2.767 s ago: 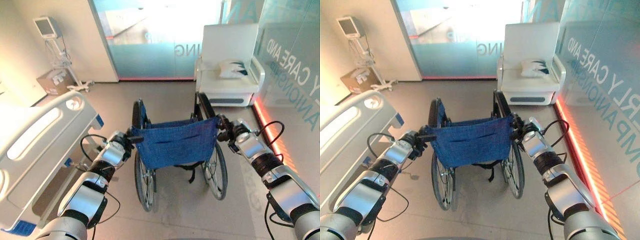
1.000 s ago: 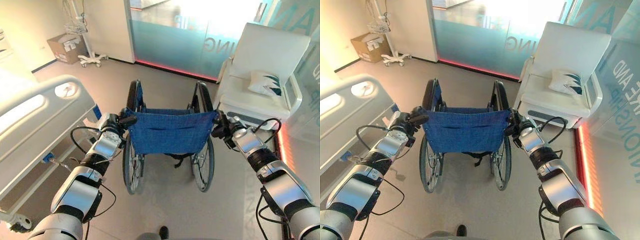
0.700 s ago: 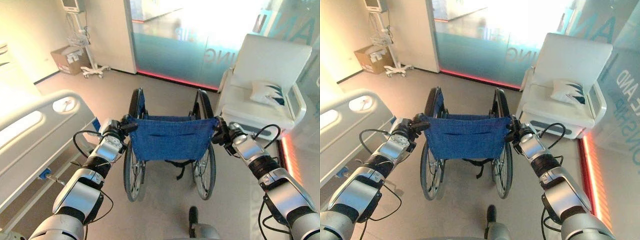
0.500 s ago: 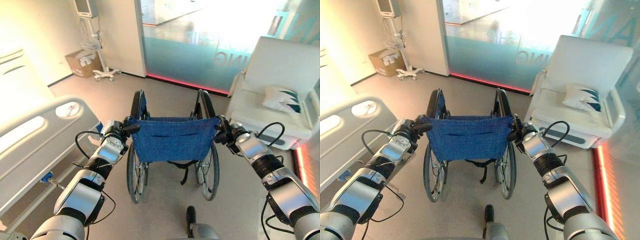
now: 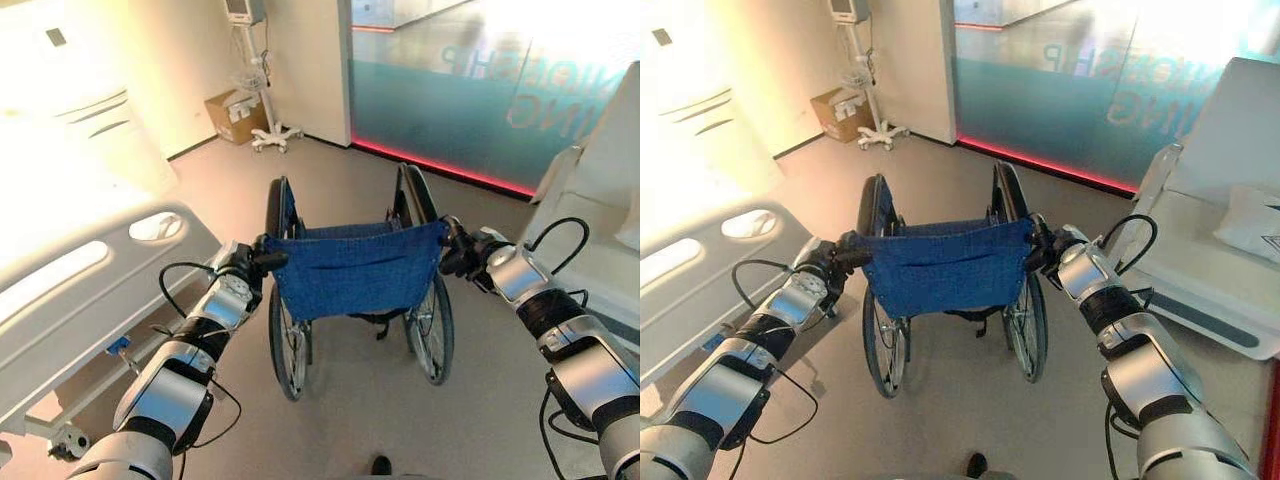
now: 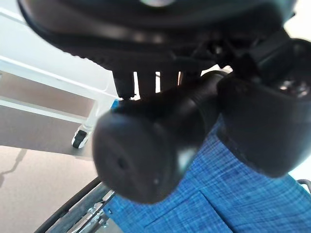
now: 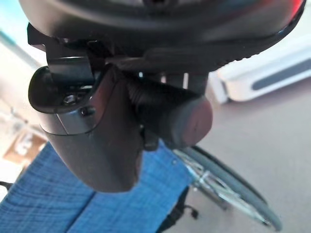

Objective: Push the wheelchair next to the bed

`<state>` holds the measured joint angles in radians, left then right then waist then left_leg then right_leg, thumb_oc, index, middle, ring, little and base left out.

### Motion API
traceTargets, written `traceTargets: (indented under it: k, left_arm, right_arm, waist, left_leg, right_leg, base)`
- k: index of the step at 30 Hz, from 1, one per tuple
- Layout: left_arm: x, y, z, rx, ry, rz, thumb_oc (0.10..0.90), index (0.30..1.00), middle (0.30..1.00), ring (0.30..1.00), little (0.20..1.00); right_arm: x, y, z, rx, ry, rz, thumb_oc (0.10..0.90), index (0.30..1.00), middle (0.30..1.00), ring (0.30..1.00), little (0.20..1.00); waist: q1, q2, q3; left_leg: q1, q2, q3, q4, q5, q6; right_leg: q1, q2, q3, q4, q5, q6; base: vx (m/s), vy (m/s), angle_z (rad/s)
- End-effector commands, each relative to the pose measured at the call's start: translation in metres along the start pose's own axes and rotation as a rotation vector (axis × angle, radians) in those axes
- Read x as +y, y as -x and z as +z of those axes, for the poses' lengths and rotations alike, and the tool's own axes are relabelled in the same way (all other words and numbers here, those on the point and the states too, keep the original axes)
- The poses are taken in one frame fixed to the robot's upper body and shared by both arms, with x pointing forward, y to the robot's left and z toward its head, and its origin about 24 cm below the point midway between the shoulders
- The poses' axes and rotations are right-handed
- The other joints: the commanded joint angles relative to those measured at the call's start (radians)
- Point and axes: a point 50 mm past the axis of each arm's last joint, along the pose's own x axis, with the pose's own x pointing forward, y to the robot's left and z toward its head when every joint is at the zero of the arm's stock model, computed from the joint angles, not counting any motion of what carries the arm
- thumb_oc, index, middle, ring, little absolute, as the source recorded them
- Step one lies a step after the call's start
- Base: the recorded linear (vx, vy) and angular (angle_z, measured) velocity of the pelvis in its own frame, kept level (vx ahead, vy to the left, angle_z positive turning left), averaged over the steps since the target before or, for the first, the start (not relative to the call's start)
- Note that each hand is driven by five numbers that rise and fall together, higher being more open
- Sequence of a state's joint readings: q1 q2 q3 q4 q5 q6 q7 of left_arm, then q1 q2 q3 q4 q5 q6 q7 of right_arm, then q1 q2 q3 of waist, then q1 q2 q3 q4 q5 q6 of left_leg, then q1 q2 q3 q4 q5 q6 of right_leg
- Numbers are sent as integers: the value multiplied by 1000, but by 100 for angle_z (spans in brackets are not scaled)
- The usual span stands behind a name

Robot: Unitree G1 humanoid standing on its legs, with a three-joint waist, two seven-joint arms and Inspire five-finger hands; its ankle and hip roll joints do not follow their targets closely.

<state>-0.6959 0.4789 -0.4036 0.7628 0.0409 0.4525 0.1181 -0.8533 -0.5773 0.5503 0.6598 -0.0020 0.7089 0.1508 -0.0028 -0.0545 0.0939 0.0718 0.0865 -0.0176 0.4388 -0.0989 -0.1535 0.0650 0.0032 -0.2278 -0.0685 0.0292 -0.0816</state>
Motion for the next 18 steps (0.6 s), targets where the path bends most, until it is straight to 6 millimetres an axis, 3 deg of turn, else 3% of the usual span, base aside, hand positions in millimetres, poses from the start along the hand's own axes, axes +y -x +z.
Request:
traceTargets:
  k: [1, 2, 3, 5, 8, 10, 11, 13, 14, 18]
  left_arm:
    - [-16, 5, -27, -30, -89, -171, 400, 300, 300, 300, 300]
    - [-14, 6, -28, -27, -93, -182, 400, 300, 300, 300, 300]
    - [-14, 6, -28, -26, -93, -185, 400, 300, 300, 300, 300]
    - [-14, 9, -32, -22, -108, -216, 400, 300, 300, 300, 300]
    - [-7, 15, -33, -45, -137, -254, 400, 300, 300, 300, 300]
    - [-1, 16, -28, -61, -141, -265, 400, 300, 300, 300, 300]
    - [-1, 18, -27, -56, -143, -271, 400, 300, 300, 300, 300]
    - [-3, 19, -28, -49, -146, -290, 400, 300, 300, 300, 300]
    - [-8, 21, -30, -36, -170, -316, 400, 300, 300, 300, 300]
    - [-14, 24, -33, -29, -244, -348, 400, 300, 300, 300, 300]
  right_arm:
    - [-18, 17, 44, -231, 265, -21, 400, 300, 300, 300, 300]
    - [-21, 19, 48, -227, 291, -27, 400, 300, 300, 300, 300]
    - [-22, 19, 49, -227, 295, -28, 400, 300, 300, 300, 300]
    - [-26, 21, 52, -226, 331, -39, 400, 300, 300, 300, 300]
    - [-44, 22, 50, -237, 364, -50, 400, 300, 300, 300, 300]
    - [-48, 21, 53, -248, 375, -59, 400, 300, 300, 300, 300]
    - [-42, 18, 53, -257, 356, -45, 400, 300, 300, 300, 300]
    - [-35, 15, 52, -261, 347, -27, 400, 300, 300, 300, 300]
    - [-31, 12, 50, -261, 349, -19, 400, 300, 300, 300, 300]
    - [-35, 13, 48, -280, 380, -27, 400, 300, 300, 300, 300]
  waist:
    - [45, -22, 12]
    - [74, -16, 34]
    - [80, -15, 39]
    - [129, 5, 60]
    - [173, 19, 65]
    - [187, 19, 53]
    - [199, 14, 40]
    - [212, -3, 24]
    - [216, -16, 10]
    - [214, -33, -16]
  left_leg:
    - [-79, -48, 56, -196, 285, 58]
    - [-171, -77, 93, -228, 299, 51]
    - [-184, -82, 100, -234, 299, 50]
    - [-291, -101, 138, -332, 354, 43]
    - [-334, -106, 186, -399, 395, 42]
    - [-302, -134, 200, -394, 328, 77]
    - [-284, -152, 173, -382, 287, 102]
    - [-252, -176, 141, -388, 254, 144]
    - [-201, -190, 111, -425, 250, 170]
    - [-144, -215, 44, -446, 238, 189]
  right_leg:
    - [34, -55, 34, 43, 43, 109]
    - [78, -45, 41, 28, 26, 111]
    - [88, -43, 42, 26, 21, 112]
    - [147, -21, 55, 18, -6, 111]
    - [187, -10, 49, 37, -45, 113]
    - [185, -13, 36, 59, -65, 118]
    - [186, -19, 34, 88, -76, 130]
    - [181, -38, 37, 139, -56, 156]
    - [158, -53, 42, 242, 16, 198]
    - [121, -68, 84, 334, 115, 241]
  base:
    - [449, -90, -12]
    - [291, -35, -28]
    - [488, -31, -35]
    - [475, 7, -34]
    - [350, 42, -51]
    - [339, 82, -72]
    - [317, 61, -70]
    - [400, 70, -62]
    - [444, 73, -28]
    - [416, -7, 53]
